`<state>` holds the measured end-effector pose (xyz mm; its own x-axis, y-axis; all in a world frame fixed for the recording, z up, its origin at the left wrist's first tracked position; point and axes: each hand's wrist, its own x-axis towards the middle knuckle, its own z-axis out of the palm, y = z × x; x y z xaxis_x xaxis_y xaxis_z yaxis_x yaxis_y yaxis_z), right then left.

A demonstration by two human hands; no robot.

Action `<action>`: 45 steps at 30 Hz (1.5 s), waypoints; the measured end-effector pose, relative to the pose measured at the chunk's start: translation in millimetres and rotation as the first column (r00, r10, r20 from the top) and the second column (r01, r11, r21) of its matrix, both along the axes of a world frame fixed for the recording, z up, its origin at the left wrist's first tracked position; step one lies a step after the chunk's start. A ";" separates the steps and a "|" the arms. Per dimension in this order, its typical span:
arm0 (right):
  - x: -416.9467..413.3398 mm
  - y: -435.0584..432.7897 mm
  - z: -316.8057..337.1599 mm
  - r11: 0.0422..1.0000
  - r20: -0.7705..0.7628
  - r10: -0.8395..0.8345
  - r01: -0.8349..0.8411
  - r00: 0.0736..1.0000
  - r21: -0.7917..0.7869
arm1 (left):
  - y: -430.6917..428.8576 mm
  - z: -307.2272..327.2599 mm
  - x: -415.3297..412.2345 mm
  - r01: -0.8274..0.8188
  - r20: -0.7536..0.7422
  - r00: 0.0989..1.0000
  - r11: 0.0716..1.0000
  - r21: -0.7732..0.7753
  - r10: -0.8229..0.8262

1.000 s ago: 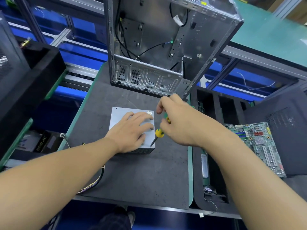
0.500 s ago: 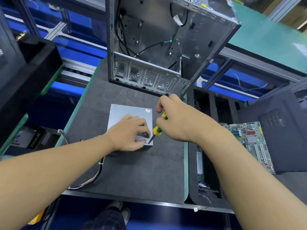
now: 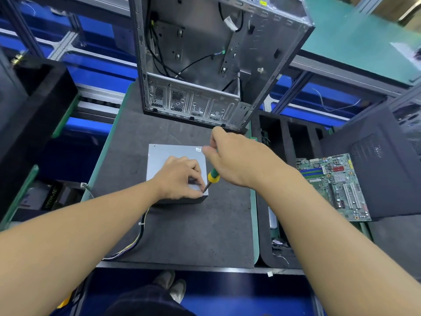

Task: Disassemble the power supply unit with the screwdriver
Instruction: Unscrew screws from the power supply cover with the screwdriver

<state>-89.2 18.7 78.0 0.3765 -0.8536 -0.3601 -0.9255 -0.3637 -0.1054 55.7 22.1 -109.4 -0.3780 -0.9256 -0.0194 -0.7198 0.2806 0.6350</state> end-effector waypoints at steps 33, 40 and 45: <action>4.3 3.7 5.6 0.996 -0.069 -0.029 0.035 0.997 0.085 | -1.3 1.9 1.4 0.040 0.005 0.999 0.998 0.044 -0.040; 6.7 -0.7 7.3 0.989 -0.012 0.030 -0.028 0.999 0.148 | -0.9 0.7 2.0 0.024 -0.014 1.000 1.000 0.009 -0.024; 9.8 4.9 7.2 0.996 -0.103 -0.046 0.054 0.994 0.076 | -0.2 0.3 2.3 0.021 0.004 1.000 1.000 0.001 -0.021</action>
<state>-79.5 23.6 85.2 0.2926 -0.8378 -0.4610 -0.9496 -0.3114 -0.0368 57.9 21.9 -109.2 -0.3971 -0.9175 -0.0216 -0.7164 0.2951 0.6322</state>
